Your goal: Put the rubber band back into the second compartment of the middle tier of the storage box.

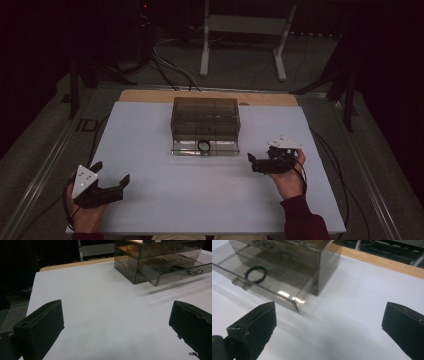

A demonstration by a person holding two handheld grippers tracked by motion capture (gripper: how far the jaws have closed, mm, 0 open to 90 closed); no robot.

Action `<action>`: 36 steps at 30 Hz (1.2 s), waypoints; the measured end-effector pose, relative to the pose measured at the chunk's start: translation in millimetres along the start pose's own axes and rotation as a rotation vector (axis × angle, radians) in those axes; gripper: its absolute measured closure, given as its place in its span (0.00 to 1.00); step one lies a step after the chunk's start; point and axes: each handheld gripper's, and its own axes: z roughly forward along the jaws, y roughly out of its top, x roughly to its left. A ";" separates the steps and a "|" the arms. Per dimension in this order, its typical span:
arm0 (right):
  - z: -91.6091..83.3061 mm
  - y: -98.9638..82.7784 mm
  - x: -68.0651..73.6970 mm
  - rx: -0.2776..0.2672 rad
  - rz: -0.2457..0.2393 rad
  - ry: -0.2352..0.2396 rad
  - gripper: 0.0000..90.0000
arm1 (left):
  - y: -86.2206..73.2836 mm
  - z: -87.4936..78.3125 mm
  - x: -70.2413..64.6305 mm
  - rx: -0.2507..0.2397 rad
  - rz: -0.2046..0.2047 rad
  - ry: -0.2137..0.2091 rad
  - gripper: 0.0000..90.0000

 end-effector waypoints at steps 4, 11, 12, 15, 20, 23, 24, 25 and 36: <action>-9.6 -9.6 -3.1 -0.032 -0.011 -0.010 0.00 | 0.1 -0.2 0.3 0.001 -0.003 -0.003 0.00; -20.7 -31.0 -8.9 -0.062 0.000 -0.020 0.00 | 1.2 -0.3 0.5 0.000 0.000 -0.010 0.00; -21.5 -33.9 -9.7 -0.065 0.002 -0.015 0.00 | 1.4 -0.3 0.3 0.001 0.001 -0.007 0.00; -24.0 -43.3 -10.9 -0.079 0.003 -0.003 0.00 | 1.5 -0.8 0.6 -0.003 0.001 -0.006 0.00; -29.1 -57.1 -11.0 -0.116 0.014 0.008 0.00 | 1.1 0.0 -0.2 -0.002 0.002 -0.018 0.00; -32.3 -64.4 -12.0 -0.134 0.016 0.013 0.00 | 1.2 0.5 -0.6 -0.002 0.006 -0.019 0.00; -33.2 -66.6 -12.8 -0.138 0.019 0.018 0.00 | 1.2 0.6 -0.4 -0.006 0.003 -0.021 0.00; -34.1 -68.7 -13.3 -0.144 0.024 0.024 0.00 | 1.3 0.6 -0.3 -0.007 0.001 -0.021 0.00; -47.3 -85.8 -22.4 -0.212 0.056 0.013 0.00 | 0.9 1.3 -0.3 -0.010 -0.001 -0.024 0.00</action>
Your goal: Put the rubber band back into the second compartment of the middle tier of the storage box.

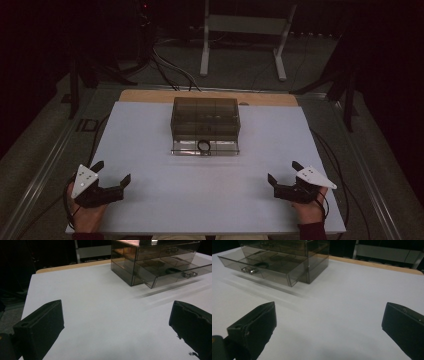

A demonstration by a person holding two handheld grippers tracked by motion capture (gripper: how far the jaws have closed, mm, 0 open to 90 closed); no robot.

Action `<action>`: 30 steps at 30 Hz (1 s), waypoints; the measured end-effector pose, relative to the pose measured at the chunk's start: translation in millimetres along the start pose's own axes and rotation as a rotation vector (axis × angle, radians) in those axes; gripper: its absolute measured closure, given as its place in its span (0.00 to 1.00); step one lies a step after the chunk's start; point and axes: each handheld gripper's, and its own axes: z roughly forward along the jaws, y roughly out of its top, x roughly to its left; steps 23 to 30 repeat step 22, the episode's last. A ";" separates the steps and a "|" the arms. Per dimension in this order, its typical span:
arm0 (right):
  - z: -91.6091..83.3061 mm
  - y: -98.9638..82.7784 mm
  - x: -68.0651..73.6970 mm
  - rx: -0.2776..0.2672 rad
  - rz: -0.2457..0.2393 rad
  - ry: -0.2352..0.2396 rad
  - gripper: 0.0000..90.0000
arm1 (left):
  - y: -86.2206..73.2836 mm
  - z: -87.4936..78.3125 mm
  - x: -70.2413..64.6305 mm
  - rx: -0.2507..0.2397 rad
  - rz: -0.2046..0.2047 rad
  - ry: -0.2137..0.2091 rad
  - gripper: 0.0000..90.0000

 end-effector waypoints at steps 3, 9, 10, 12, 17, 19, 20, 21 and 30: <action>-2.7 -2.6 -3.1 -0.008 0.009 -0.009 0.00 | -0.7 0.7 0.0 -0.003 -0.004 -0.008 0.00; -2.3 -5.6 -7.8 -0.016 0.019 -0.039 0.00 | -0.7 1.3 -1.5 -0.009 -0.005 -0.018 0.00; -2.2 -6.1 -8.5 -0.018 0.022 -0.040 0.00 | -0.6 1.6 -1.7 -0.010 -0.003 -0.020 0.00; -1.9 -7.0 -9.3 -0.015 0.023 -0.047 0.00 | 0.1 2.2 -2.5 -0.012 -0.003 -0.025 0.00; 1.7 -9.4 -11.9 -0.004 0.036 -0.051 0.00 | -0.3 5.3 -5.4 -0.001 0.002 -0.033 0.00; 2.9 -9.1 -11.8 -0.002 0.035 -0.046 0.00 | -0.7 6.0 -6.7 0.004 0.004 -0.032 0.00; 3.7 -8.8 -11.6 -0.001 0.032 -0.048 0.00 | -1.0 6.0 -7.4 0.005 0.000 -0.033 0.00; 4.7 -8.7 -11.4 0.002 0.036 -0.050 0.00 | -1.2 5.8 -8.1 0.006 0.000 -0.032 0.00; 5.9 -8.8 -11.8 0.007 0.039 -0.050 0.00 | -1.3 5.6 -8.5 0.009 0.003 -0.030 0.00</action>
